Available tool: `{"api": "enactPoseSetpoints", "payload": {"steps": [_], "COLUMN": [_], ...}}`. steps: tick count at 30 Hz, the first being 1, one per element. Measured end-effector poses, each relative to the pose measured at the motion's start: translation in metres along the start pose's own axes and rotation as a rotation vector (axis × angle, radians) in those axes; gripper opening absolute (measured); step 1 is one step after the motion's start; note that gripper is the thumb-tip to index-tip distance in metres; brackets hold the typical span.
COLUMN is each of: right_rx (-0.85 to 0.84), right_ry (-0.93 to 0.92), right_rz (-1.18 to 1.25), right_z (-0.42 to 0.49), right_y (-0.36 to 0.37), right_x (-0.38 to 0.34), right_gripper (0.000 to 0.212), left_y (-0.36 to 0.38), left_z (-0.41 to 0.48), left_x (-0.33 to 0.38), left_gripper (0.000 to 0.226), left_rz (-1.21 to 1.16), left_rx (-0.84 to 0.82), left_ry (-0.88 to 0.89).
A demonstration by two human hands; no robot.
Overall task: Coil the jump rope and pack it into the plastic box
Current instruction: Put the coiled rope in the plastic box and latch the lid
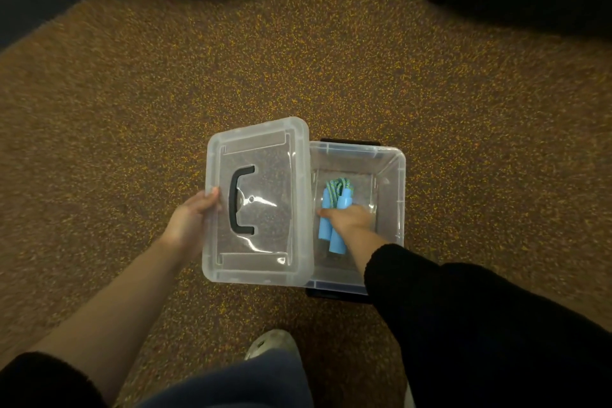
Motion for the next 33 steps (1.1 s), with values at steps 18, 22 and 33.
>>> {"api": "enactPoseSetpoints", "payload": {"steps": [18,22,33], "right_rx": [0.196,0.16,0.298], "right_ry": [-0.111,-0.092,-0.206], "right_rz": [-0.188,-0.244,-0.556], "right_z": [-0.009,-0.005,-0.009], "right_y": [-0.022,-0.025,0.0], "right_x": [-0.013,-0.016,-0.015], "right_gripper": [0.097,0.097,0.104], "left_y": [0.019,0.027,0.025], "left_z": [-0.004,-0.007,-0.008], "left_x": [-0.002,0.002,-0.001], "left_gripper": [0.028,0.027,0.027], "left_rz": [0.05,0.066,0.044], "left_rx": [-0.041,-0.055,-0.04], "left_ry": [0.01,0.013,-0.023]}}
Point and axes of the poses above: each hand's wrist, its own z-axis towards the middle knuckle, its own y-axis out of the palm, x = y × z, the point moved 3 cm from there along z, towards the middle knuckle, and after that the axes turned 6 degrees about y, right-handed, at the moved point
